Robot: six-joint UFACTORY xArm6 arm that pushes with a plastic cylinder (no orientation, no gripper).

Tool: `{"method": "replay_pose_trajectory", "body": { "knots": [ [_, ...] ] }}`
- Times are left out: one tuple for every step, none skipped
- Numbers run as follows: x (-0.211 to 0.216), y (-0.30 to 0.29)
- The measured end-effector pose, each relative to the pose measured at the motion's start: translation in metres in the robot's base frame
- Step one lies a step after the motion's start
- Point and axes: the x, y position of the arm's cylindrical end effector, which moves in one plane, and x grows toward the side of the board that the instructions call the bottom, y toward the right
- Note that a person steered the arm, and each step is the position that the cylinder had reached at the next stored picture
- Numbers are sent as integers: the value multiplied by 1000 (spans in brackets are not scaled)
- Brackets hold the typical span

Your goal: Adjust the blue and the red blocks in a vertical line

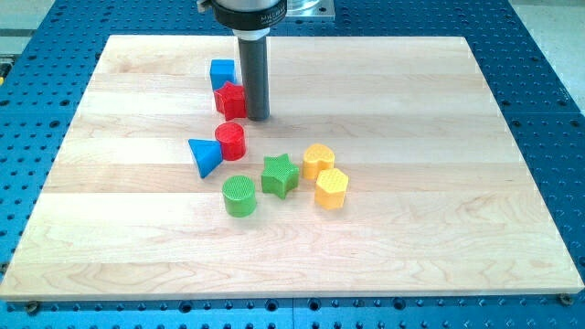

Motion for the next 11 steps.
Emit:
{"method": "replay_pose_trajectory", "body": {
  "knots": [
    [8, -2],
    [34, 24],
    [104, 14],
    [106, -18],
    [90, -15],
    [66, -21],
    [121, -12],
    [146, -77],
    [109, -73],
    [91, -78],
    [75, -78]
  ]
}}
